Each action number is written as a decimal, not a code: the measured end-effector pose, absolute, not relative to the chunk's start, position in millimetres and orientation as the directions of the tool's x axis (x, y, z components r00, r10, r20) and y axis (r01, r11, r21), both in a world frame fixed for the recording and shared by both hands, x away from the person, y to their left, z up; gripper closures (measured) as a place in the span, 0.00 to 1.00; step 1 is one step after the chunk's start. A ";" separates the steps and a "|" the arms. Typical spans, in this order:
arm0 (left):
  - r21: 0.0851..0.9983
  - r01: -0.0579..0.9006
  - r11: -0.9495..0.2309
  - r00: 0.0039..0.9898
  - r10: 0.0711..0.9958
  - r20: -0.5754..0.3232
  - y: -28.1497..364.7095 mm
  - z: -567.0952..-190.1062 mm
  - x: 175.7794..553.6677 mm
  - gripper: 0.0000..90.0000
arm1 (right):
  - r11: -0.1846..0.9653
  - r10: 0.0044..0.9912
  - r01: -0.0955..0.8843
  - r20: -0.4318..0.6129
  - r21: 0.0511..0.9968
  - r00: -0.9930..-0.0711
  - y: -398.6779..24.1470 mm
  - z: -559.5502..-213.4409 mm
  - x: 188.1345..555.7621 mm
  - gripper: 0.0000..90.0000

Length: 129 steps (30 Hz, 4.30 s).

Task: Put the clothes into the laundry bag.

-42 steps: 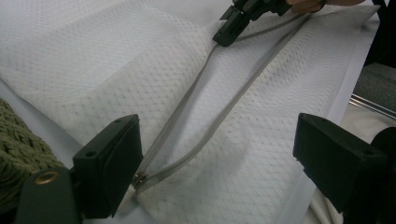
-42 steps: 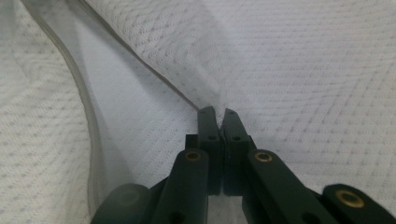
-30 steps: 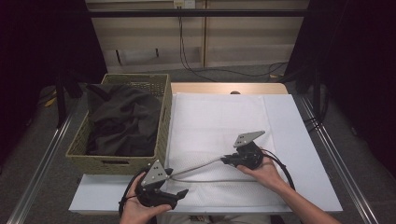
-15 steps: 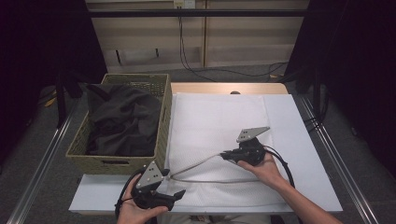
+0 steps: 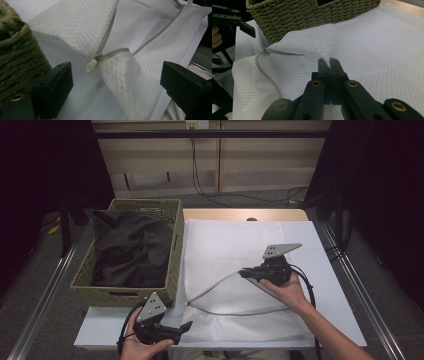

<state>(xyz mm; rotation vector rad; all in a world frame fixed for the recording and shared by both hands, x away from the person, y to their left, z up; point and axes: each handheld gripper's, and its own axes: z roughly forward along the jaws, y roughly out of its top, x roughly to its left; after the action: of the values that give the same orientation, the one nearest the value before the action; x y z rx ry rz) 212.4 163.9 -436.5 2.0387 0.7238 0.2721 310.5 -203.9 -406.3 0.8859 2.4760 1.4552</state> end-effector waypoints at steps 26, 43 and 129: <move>0.847 0.358 -0.394 0.808 0.585 -0.069 169.4 -430.7 207.5 0.13 | 0.265 0.527 0.352 0.171 0.898 -0.832 -209.8 -367.0 326.1 1.00; 0.884 0.293 -0.365 0.800 0.600 -0.017 184.9 -399.9 217.8 0.14 | 0.302 0.531 0.367 0.165 0.880 -0.831 -210.3 -376.2 326.5 1.00; 0.656 0.547 -0.521 0.664 0.747 0.039 223.4 -387.4 394.5 0.06 | 0.340 0.516 0.391 0.178 0.855 -0.838 -200.1 -385.8 329.3 1.00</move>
<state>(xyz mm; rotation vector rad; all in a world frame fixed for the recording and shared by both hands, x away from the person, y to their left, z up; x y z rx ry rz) 394.5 223.4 -387.4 2.2618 0.9953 0.4221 329.3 -200.1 -385.8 0.8402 2.4673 1.5190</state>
